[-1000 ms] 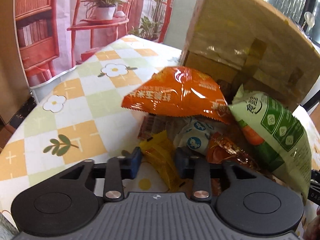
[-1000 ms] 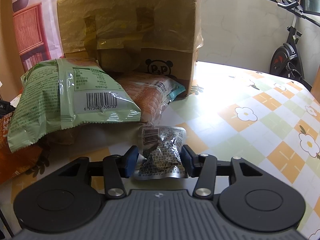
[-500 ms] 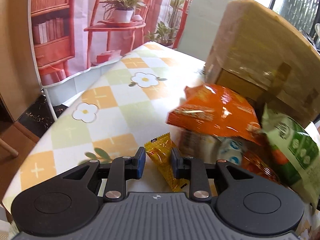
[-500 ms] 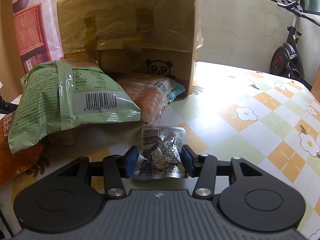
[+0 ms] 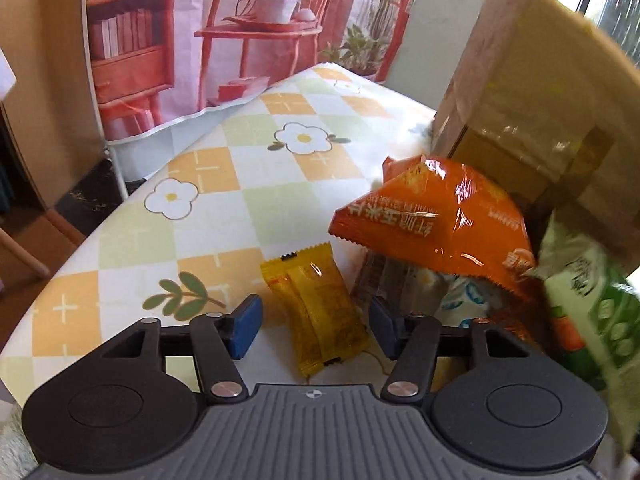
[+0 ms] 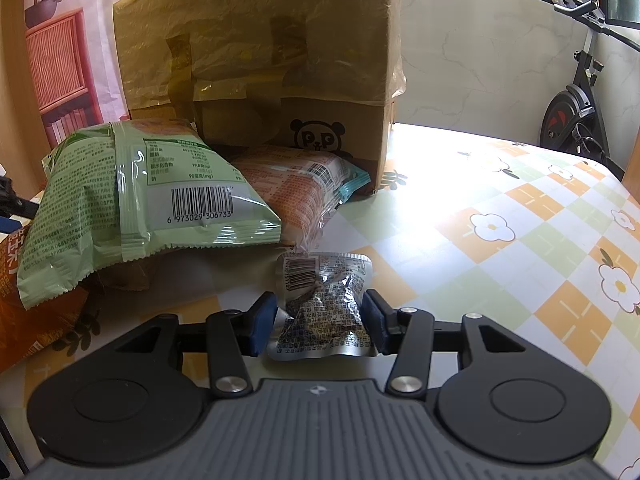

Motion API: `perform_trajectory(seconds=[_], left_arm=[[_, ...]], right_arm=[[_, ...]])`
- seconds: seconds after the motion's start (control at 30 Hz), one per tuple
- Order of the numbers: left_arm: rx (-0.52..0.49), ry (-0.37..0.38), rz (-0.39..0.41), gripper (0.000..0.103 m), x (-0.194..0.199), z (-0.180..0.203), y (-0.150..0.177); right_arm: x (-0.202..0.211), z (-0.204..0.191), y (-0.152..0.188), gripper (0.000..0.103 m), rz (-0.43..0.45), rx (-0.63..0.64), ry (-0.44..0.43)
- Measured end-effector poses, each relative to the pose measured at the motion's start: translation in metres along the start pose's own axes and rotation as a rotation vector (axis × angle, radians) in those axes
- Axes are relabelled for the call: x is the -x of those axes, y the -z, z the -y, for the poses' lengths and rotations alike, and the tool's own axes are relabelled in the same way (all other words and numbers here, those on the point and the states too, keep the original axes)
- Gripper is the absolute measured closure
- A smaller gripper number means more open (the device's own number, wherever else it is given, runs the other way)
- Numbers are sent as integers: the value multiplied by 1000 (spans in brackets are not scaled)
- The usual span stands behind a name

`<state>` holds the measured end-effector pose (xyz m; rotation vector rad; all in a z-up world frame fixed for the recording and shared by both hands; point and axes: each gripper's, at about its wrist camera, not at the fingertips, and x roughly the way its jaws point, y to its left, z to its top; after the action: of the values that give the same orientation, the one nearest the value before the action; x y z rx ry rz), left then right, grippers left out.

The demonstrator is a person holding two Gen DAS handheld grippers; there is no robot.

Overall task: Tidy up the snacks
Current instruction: 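Grasp the small yellow wrapped packet with the left gripper, then lift both packets and carry them over the box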

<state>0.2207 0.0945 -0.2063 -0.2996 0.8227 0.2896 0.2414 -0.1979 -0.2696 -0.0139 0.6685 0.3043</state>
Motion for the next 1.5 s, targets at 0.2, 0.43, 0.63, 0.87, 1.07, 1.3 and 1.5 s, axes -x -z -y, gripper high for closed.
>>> perform_trajectory(seconds=[0.2,0.43,0.63,0.87,1.07,1.3,1.5], left_arm=[[-65,-34,35,69,4,6,2],[-37,20,55,70,18,-10,11],[29,62,88,70,29,-20,7],[61,109,118,70,36,-18,2],[78,136,135,70,43,-20,3],[93,153,139,70,46,-21,4],[68,177,177,70,55,-18,-5]], right_arm=[[0,1,0,52,2,-4,-4],[0,1,0,52,3,-8,-5],[-1,-2,0,50,0,6,3],[-6,-7,-5,47,-21,37,17],[-7,-7,-9,55,-47,33,-1],[10,-9,-1,57,-30,-1,-30],[26,2,-2,57,-13,-41,-8]])
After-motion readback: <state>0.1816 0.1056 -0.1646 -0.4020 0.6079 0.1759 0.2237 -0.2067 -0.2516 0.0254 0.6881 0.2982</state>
